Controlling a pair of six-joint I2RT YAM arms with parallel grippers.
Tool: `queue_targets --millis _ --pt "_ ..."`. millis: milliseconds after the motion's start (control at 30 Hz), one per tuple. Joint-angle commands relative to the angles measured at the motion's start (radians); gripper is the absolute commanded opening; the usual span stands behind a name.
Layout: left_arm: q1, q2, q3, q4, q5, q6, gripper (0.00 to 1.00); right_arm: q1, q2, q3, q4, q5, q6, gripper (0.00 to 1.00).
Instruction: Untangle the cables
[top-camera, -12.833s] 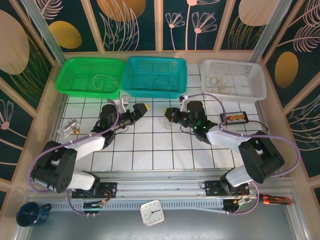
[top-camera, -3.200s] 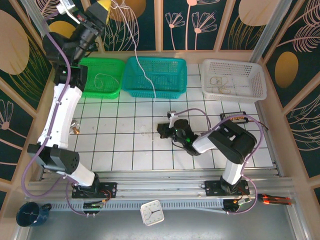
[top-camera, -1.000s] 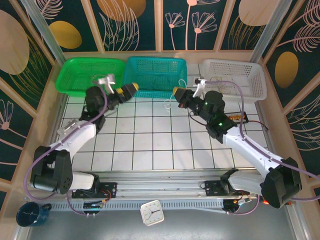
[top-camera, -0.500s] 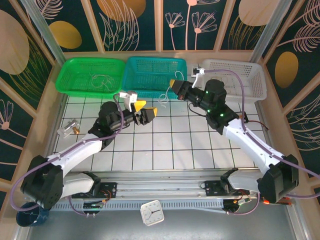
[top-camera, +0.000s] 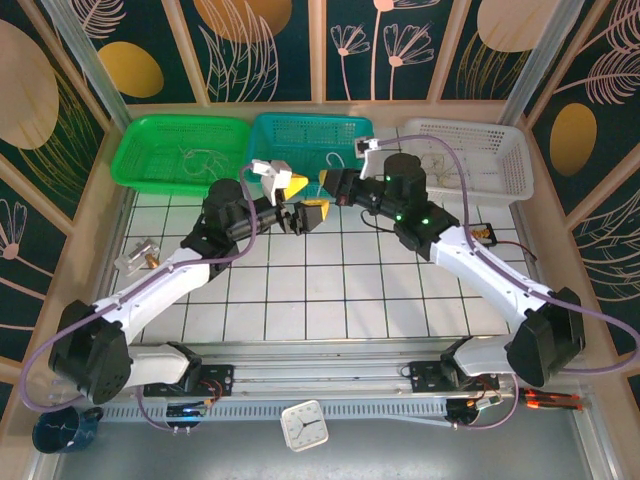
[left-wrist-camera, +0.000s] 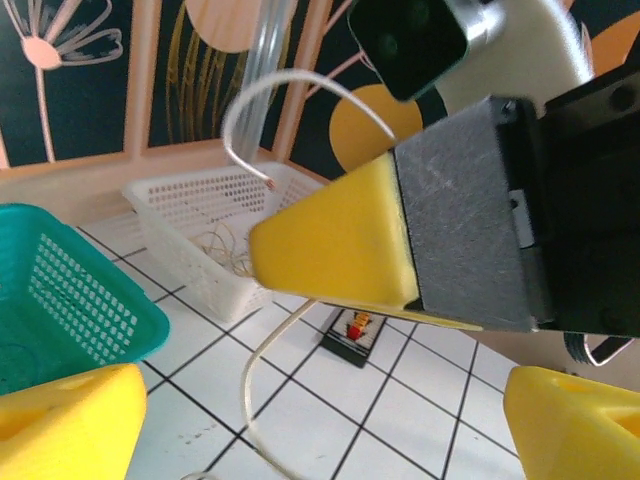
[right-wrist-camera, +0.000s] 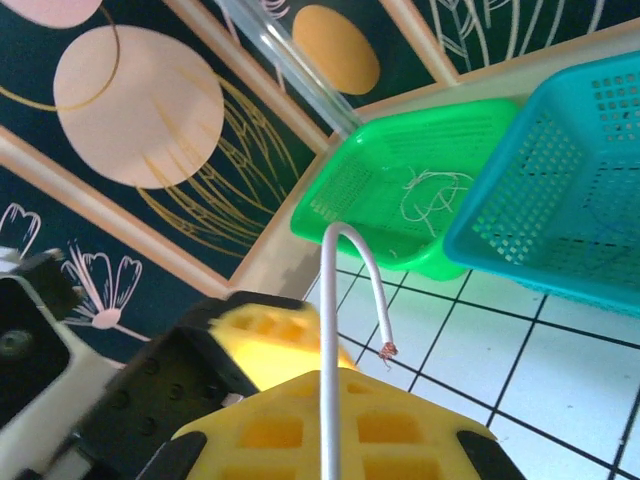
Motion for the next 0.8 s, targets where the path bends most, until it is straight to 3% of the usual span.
queue_targets --millis 0,100,300,433,700,767 --pt "-0.009 0.026 0.012 0.007 0.06 0.015 0.87 0.016 -0.002 0.077 -0.016 -0.016 -0.038 0.0" --pt "-0.009 0.041 -0.017 0.048 0.079 -0.007 0.77 0.016 -0.007 0.108 -0.014 -0.024 -0.031 0.0" --pt "-0.009 0.059 -0.056 0.111 0.094 -0.038 0.41 0.014 -0.027 0.14 0.008 -0.028 -0.007 0.0" --pt "-0.009 0.071 -0.063 0.132 0.096 -0.05 0.41 0.01 -0.041 0.142 0.043 -0.033 0.017 0.0" --pt "-0.009 0.101 -0.068 0.174 0.095 -0.078 0.55 0.01 -0.057 0.147 0.098 -0.056 0.063 0.0" --pt "-0.009 0.106 -0.067 0.182 0.091 -0.081 0.53 0.009 -0.059 0.144 0.103 -0.058 0.07 0.0"
